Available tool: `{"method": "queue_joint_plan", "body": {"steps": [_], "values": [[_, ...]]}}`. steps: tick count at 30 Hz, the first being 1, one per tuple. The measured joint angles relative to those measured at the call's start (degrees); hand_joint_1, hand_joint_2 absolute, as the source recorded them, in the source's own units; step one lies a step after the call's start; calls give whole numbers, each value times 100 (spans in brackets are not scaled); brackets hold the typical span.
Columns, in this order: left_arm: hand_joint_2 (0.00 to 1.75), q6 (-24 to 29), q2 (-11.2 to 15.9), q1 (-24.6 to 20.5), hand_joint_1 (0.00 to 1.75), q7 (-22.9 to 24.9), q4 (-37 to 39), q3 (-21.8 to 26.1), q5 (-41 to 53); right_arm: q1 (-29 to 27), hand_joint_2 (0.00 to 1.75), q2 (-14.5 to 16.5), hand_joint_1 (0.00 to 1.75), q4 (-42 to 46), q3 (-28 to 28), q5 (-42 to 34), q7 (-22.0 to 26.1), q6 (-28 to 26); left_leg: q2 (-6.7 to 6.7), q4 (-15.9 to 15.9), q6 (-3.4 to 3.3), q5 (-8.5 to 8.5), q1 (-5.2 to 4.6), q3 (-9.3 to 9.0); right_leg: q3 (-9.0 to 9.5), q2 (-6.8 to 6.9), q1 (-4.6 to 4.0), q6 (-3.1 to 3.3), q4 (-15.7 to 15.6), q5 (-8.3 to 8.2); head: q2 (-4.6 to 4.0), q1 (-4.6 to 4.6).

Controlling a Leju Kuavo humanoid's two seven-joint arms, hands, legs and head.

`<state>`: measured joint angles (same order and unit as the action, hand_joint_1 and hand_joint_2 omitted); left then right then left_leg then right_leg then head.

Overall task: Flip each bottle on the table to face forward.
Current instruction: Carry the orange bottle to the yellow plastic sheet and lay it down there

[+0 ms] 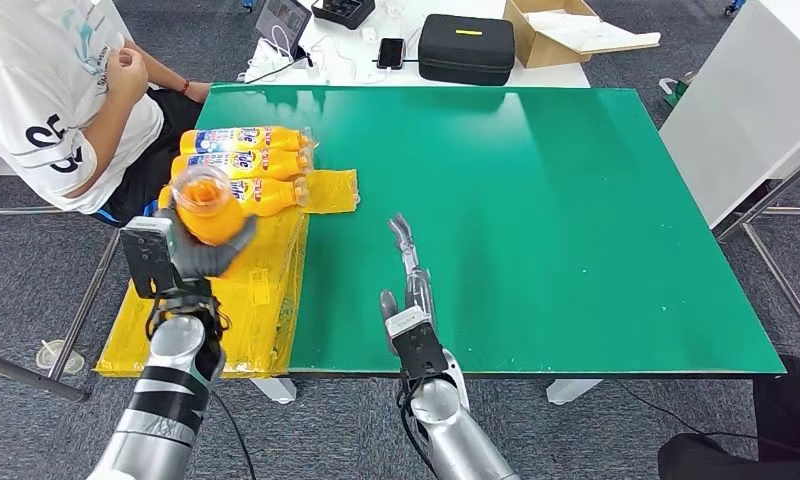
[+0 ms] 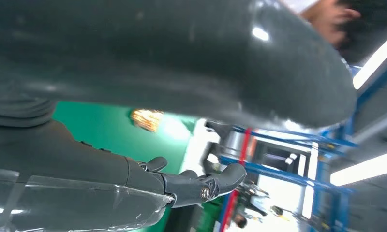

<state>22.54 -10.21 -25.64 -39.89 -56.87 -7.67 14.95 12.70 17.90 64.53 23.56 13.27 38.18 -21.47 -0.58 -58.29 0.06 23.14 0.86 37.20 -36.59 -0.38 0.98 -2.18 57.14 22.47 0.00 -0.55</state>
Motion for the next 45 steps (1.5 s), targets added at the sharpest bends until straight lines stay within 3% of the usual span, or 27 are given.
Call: {"method": "queue_joint_plan", "body": {"steps": [4, 8, 11, 16, 23, 29, 34, 45], "values": [[175, 341, 36, -130, 175, -2, 97, 48, 404, -30, 0, -15, 0, 218, 95, 28, 22, -110, 1, 0, 0, 0, 0, -1, 1, 0, 0, 0, 0, 0, 0, 0], [175, 1478, 215, -585, 175, 512, 956, 49, 2551, -81, 0, -79, 0, 667, 303, -2, 101, -351, 2, 0, 1, -1, 0, -1, 1, 0, 0, 0, 0, -1, 1, 1], [175, 1518, 400, -790, 175, 899, 1631, -142, 3601, -82, 0, -126, 0, 740, 352, -53, 90, -342, 5, 0, 1, -1, 0, -1, 1, -1, 0, 0, 1, -1, 0, -1], [175, 1517, 595, -911, 175, 1039, 2325, -391, 3942, -85, 0, -185, 0, 766, 371, -70, 79, -312, 8, 0, 1, -1, 0, -1, -2, -10, 0, 0, 1, -1, 1, 0], [175, 1498, 695, -997, 175, 1055, 2699, -495, 3985, -85, 0, -217, 0, 769, 389, -71, 78, -307, 7, 0, 2, -1, 0, 1, -3, -10, 0, 0, 1, -1, 1, 0], [175, 709, 849, -1054, 175, 1258, 2973, -689, 4412, -95, 0, -245, 0, 768, 388, -128, 72, -148, 6, 0, 2, -1, 0, 1, -2, -10, 0, 1, 1, -1, 0, 0], [175, -335, 987, -1017, 175, 1145, 3288, -737, 4359, -96, 0, -251, 0, 753, 389, -172, 62, 54, 7, 0, 2, -1, 1, 1, -4, -11, 0, 1, 2, -1, 0, 0], [175, -1256, 1136, -1024, 175, 1195, 3587, -912, 4488, -75, 0, -244, 0, 573, 445, -246, -16, 346, 5, 2, 3, 0, 0, -6, 6, -10, 0, 1, 2, 0, 0, 0]]}}
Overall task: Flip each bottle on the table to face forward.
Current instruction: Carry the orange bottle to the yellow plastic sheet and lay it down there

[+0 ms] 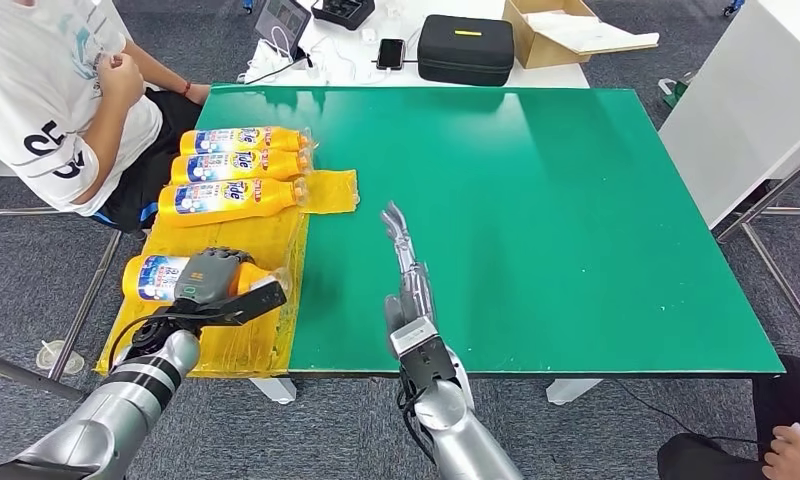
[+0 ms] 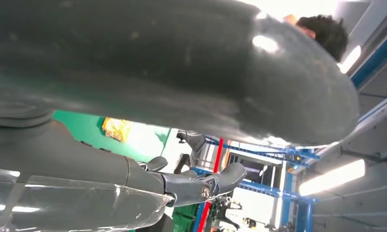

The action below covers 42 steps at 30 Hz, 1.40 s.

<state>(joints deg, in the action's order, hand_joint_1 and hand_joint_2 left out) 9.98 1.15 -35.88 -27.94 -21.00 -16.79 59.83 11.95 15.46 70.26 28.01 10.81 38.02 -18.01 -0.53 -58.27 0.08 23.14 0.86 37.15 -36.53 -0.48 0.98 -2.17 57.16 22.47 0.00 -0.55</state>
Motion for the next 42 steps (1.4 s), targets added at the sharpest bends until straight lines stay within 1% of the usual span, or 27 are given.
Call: {"method": "queue_joint_plan", "body": {"steps": [5, 8, 9, 12, 13, 16, 24, 29, 31, 35, 39, 42], "values": [[175, -224, 29, -24, 159, -37, 43, -41, -13, 28, 0, 20, 0, -110, 40, -30, -13, 67, 0, 1, 0, 0, 0, -18, 18, 0, 0, 0, 0, 0, 1, 0], [175, -421, 42, -54, 159, -103, 44, -67, -84, 51, 0, 41, 0, -178, 48, -34, -14, 96, 0, 1, 1, 2, 0, -28, 28, 0, 0, 1, 0, 1, 0, -1], [175, -455, 45, -61, 133, -115, 46, -73, -96, 58, 0, 47, 0, -198, 49, -35, -14, 104, 0, 2, 2, 2, 0, -30, 30, 0, 0, 1, 0, 1, 1, -1], [175, -498, 51, -68, 14, -133, 52, -86, -122, 73, 0, 55, 0, -249, 50, -38, -14, 117, 0, 2, 2, 2, 0, -33, 32, 0, 0, 1, 0, 1, 1, 0], [131, -544, 51, -68, 0, -154, 54, -87, -167, 76, 0, 56, 0, -263, 50, -40, -14, 123, 0, 2, 2, 2, 0, -34, 33, 0, 0, 1, 0, 1, 0, 0], [0, -905, 54, -66, 0, -339, 56, -40, -467, 83, 0, 57, 0, -310, 53, -45, -14, 183, -1, 2, 2, 2, -1, -36, 38, 0, 0, 1, 0, 1, 0, 0], [0, -2247, 100, -31, 0, -1058, 52, 271, -1264, 181, 0, 88, 0, -528, 80, -20, -14, 339, -16, 3, 2, 3, -1, -55, 64, 14, 0, 4, 0, 8, 0, -1], [0, -3037, 175, -16, 0, -1245, -15, 373, -1745, 247, 0, 103, 0, -684, 86, -39, -13, 415, -28, 4, 3, 1, -1, -69, 81, 16, 1, 2, -1, 11, 0, -1], [0, -3188, 196, 1, 0, -1260, -63, 387, -1863, 262, 0, 116, 0, -729, 86, -46, -11, 433, -30, 4, 3, 0, -1, -72, 85, 16, 1, 2, -1, 11, 0, 0], [0, -3306, 218, 50, 0, -1272, -139, 415, -2036, 286, 0, 137, 0, -800, 86, -59, -10, 448, -31, 4, 3, 0, -1, -74, 86, 16, 1, 1, -1, 10, 0, 0], [0, -3502, 244, 126, 0, -1275, -250, 427, -2425, 314, 0, 139, 0, -874, 86, -64, -9, 465, -31, 4, 4, 0, -1, -74, 86, 16, 1, 2, -1, 11, 1, -1], [131, -3638, 261, 242, 0, -1279, -396, 424, -2892, 338, 0, 139, 0, -928, 86, -62, -4, 464, -31, 4, 4, 0, -1, -74, 85, 16, 1, 2, -1, 11, 0, -1]]}}
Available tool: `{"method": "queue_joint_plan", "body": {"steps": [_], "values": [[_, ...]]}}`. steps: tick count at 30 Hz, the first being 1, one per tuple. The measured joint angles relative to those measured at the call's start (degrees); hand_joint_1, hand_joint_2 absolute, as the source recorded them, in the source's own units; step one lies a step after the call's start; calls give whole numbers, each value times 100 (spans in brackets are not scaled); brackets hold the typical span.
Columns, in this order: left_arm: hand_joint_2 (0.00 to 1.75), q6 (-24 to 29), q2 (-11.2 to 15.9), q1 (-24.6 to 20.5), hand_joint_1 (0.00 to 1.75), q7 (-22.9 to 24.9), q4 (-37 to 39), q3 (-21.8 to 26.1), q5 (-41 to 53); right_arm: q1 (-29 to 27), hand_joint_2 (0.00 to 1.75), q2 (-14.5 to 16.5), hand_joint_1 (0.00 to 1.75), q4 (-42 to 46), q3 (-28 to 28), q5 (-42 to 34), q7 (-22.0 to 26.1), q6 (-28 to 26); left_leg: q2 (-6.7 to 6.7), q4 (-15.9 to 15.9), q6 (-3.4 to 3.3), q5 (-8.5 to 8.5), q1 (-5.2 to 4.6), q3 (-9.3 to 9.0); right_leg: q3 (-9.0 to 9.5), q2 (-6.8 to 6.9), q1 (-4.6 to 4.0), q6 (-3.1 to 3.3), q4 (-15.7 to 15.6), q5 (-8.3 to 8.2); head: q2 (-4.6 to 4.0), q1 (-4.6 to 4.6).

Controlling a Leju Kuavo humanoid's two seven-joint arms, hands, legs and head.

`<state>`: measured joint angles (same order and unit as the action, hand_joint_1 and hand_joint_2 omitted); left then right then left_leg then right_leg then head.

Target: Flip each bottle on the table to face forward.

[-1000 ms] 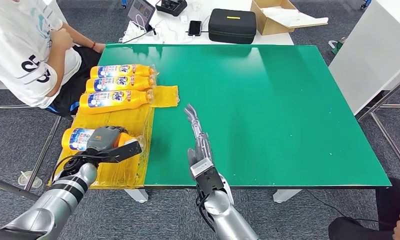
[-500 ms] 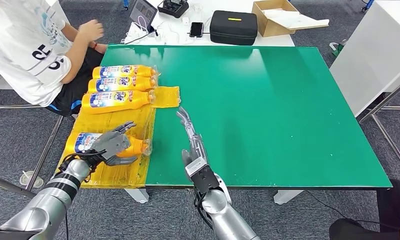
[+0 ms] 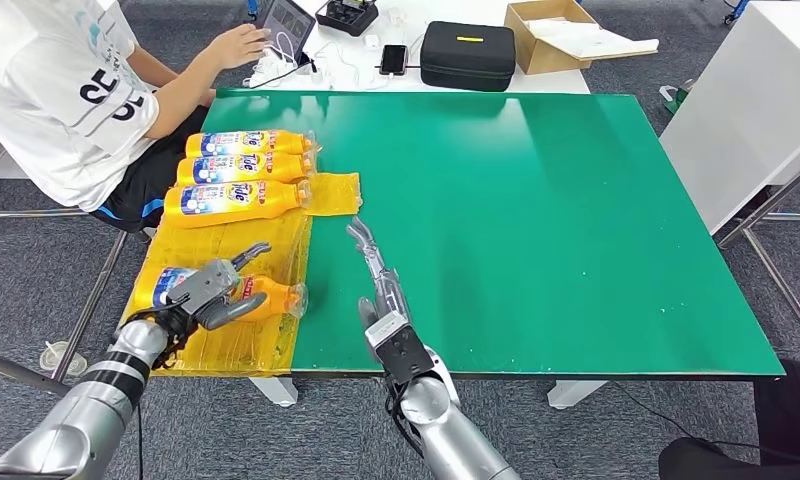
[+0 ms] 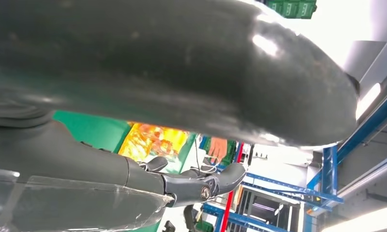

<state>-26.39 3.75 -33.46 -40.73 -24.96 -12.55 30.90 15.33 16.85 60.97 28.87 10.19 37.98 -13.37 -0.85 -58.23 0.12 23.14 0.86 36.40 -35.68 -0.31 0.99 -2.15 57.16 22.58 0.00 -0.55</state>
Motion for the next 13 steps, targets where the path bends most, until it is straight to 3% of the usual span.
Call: {"method": "queue_joint_plan", "body": {"steps": [1, 4, 5, 9, 11, 13], "values": [[175, -11, 0, 42, 0, -3, -60, -1, -213, 3, 0, 1, 0, -17, 0, 5, 1, -5, 0, 0, 0, 0, 0, 0, 0, 0, 0, 0, 0, 0, 0, 1], [175, 413, -68, 264, 0, -3, -358, 38, -1070, -2, 0, 10, 0, -56, -1, 80, -12, -101, 2, -1, 0, 0, -2, 0, -8, -2, 2, 0, -1, -1, 1, -1], [175, 848, -142, 376, 0, 5, -512, 98, -1453, -11, 0, 14, 0, -61, -2, 136, -33, -182, 4, -2, 0, -1, -2, 5, -16, -2, 2, 0, -2, -3, 1, -1], [175, 3547, -693, 779, 0, 29, -1699, 694, -2501, -140, 0, 38, 0, 3, -7, 390, -147, -584, 11, -5, 1, -9, -2, 42, -52, -4, 2, -1, -1, -13, 1, 3], [175, 4590, -915, 927, 0, 30, -2612, 949, -2576, -223, 0, 47, 0, 62, -9, 463, -153, -746, 19, -5, 2, -8, -1, 48, -59, -5, 1, -3, -1, -16, 1, 1], [175, 5107, -1014, 1028, 0, 30, -3214, 1020, -2552, -273, 0, 47, 0, 87, -12, 487, -142, -830, 24, -5, 2, -7, -1, 51, -63, -5, 0, -3, -1, -15, 1, 1]]}}
